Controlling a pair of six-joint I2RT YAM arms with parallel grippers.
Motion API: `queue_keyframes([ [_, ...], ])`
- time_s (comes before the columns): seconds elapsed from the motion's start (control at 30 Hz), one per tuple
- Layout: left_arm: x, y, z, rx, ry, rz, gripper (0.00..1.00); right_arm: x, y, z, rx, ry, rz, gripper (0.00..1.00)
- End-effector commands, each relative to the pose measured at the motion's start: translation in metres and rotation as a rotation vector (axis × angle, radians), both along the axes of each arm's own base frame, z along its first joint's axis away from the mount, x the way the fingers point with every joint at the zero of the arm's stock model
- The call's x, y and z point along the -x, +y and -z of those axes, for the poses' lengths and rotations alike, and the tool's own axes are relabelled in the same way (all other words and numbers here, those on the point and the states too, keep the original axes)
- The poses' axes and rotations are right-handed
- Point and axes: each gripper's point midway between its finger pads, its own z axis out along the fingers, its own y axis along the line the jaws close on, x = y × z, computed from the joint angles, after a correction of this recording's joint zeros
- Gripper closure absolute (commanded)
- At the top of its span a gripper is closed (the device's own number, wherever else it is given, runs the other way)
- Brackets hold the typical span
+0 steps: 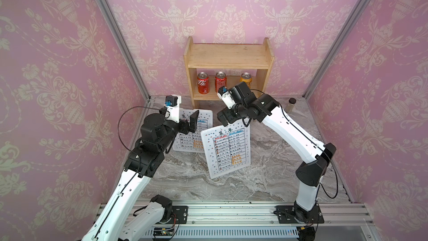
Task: Insert the menus into the narrow rack
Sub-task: Insert the menu into the narrow rack.
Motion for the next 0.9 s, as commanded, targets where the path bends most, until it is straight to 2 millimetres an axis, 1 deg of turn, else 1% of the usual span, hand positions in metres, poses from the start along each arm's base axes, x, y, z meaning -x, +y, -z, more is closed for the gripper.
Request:
queue_keyframes([
  [0.0,0.003,0.001,-0.003,0.013,-0.009,0.004,0.01,0.014,-0.011,-0.038,-0.039,-0.083,0.01,0.0],
  [0.23,0.003,0.0,0.0,0.018,-0.003,0.01,0.01,0.017,-0.02,-0.024,-0.014,-0.085,0.039,0.0],
  [0.43,0.006,0.001,0.002,0.018,0.003,0.008,0.01,0.014,-0.022,-0.003,0.017,-0.064,0.053,0.0],
  [0.6,0.008,0.001,0.008,0.019,0.013,0.009,0.01,0.016,-0.023,0.003,0.022,-0.054,0.058,0.0],
  [0.7,0.008,0.003,0.01,0.016,0.016,0.003,0.01,0.017,-0.027,-0.002,0.022,-0.068,0.066,0.0],
  [0.77,0.008,0.005,0.008,0.014,0.011,-0.006,0.01,0.017,-0.031,-0.013,0.017,-0.095,0.073,0.0],
  [0.83,0.006,0.009,0.004,0.013,0.001,-0.036,0.01,0.015,-0.043,-0.028,0.016,-0.132,0.098,0.0],
  [0.87,0.005,0.014,0.001,0.007,-0.009,-0.064,0.01,0.011,-0.057,-0.038,0.017,-0.156,0.135,0.0],
])
